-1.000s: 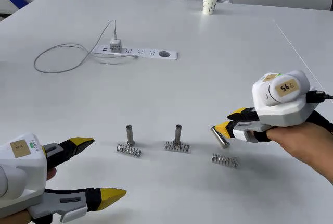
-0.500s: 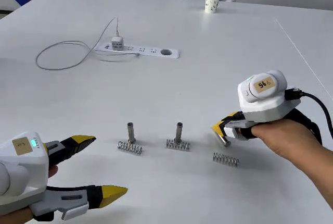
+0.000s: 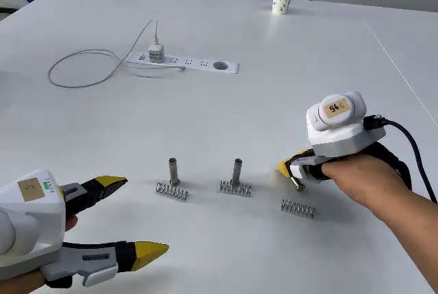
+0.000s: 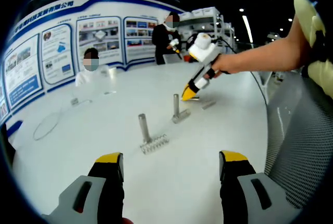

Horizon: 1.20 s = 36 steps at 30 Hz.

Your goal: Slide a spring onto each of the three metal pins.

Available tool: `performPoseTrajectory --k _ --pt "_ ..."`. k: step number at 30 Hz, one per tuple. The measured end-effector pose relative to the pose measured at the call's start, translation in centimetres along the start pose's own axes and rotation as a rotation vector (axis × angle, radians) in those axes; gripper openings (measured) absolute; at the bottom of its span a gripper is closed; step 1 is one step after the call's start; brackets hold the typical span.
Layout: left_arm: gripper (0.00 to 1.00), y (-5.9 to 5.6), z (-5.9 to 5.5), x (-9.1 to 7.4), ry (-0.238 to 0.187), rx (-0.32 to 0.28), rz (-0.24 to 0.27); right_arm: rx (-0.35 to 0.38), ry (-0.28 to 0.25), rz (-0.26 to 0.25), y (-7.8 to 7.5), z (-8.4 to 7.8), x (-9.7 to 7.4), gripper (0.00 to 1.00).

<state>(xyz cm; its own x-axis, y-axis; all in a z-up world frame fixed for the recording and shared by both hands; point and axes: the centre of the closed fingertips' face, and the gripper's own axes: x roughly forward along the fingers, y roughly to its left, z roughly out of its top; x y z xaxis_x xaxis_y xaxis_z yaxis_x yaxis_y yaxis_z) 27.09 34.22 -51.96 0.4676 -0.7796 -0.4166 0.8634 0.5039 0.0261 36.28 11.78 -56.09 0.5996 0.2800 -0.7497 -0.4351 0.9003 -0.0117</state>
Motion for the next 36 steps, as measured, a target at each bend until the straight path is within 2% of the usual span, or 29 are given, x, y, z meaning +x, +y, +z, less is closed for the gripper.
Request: performPoseTrajectory --k 10,16,22,30,36 --pt "0.76 0.1 -0.2 0.1 0.000 -0.006 -0.002 0.036 0.017 -0.003 0.0 -0.3 0.1 0.11" --pt "0.76 0.2 -0.1 0.2 0.000 -0.005 -0.004 0.030 0.030 -0.009 -0.1 -0.4 0.4 0.09" --pt "0.76 0.3 0.0 0.2 0.000 -0.001 -0.006 0.047 0.024 -0.013 0.0 -0.4 0.3 0.09" --pt "0.76 0.4 0.3 0.1 -0.005 0.003 0.000 0.037 -0.015 -0.010 0.2 0.2 -1.4 0.09" --pt "0.75 0.0 0.5 -0.1 -0.006 0.013 -0.005 0.026 -0.047 -0.015 0.0 0.5 -2.6 0.09"
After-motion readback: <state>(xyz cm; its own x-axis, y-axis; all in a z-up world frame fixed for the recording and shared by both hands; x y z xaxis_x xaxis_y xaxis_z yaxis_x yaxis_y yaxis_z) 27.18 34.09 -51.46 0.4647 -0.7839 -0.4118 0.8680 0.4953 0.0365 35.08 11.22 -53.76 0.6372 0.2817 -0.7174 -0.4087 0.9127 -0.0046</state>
